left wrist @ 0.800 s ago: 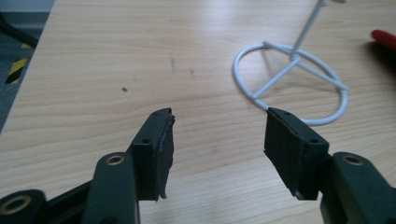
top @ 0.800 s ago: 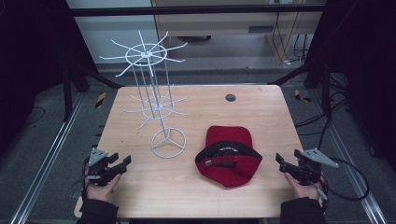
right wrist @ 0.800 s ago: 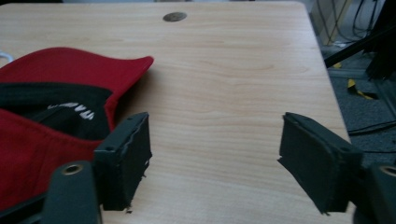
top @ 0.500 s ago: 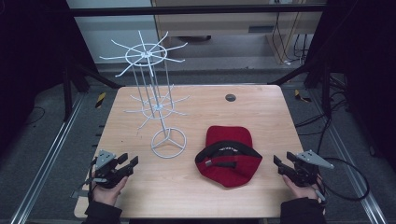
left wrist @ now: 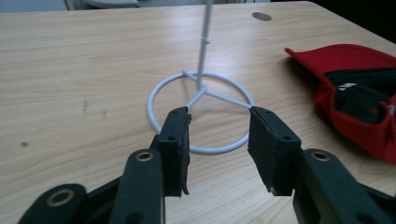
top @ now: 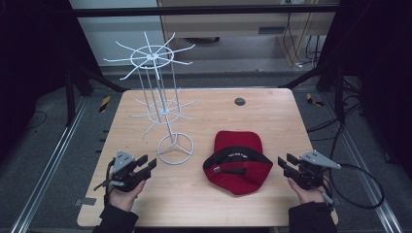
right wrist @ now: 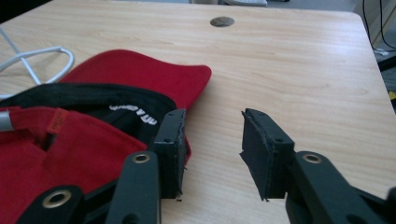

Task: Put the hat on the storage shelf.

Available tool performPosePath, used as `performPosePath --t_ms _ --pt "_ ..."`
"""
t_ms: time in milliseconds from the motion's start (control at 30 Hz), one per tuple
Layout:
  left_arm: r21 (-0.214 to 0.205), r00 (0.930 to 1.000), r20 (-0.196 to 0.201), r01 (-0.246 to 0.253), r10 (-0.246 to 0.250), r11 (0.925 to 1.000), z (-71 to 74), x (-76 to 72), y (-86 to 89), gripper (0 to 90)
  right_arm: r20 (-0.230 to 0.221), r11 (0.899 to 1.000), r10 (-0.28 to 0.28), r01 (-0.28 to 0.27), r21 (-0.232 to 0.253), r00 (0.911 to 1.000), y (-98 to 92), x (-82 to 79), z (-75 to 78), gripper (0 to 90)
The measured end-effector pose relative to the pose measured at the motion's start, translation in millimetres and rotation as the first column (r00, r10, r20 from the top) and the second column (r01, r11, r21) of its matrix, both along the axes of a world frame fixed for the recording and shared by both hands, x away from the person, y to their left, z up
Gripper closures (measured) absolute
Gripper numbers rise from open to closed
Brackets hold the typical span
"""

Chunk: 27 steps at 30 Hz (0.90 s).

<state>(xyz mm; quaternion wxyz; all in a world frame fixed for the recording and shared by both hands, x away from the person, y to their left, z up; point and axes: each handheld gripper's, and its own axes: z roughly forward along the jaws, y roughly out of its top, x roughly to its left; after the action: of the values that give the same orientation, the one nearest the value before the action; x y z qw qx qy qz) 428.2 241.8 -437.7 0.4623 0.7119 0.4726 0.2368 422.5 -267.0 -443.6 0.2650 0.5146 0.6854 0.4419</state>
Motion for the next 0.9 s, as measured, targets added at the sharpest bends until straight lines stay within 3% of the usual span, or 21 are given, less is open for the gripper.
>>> performPosePath --t_ms 167,400,900 --pt "0.008 0.9991 0.011 0.042 -0.042 0.9991 3.4 3.4 -26.2 60.3 0.006 1.0 0.006 -0.006 0.001 1.0 2.9 2.5 6.8 64.1" --pt "0.03 0.9947 0.021 0.1 -0.101 0.9945 4.9 6.2 -58.9 60.2 0.005 1.0 0.013 -0.013 0.009 0.9999 10.2 6.2 11.6 60.9" --pt "0.065 0.9869 -0.037 0.159 -0.157 0.9851 -6.5 27.4 -113.9 60.0 -0.036 0.999 0.036 -0.036 -0.005 0.9987 21.7 22.4 5.8 53.2"
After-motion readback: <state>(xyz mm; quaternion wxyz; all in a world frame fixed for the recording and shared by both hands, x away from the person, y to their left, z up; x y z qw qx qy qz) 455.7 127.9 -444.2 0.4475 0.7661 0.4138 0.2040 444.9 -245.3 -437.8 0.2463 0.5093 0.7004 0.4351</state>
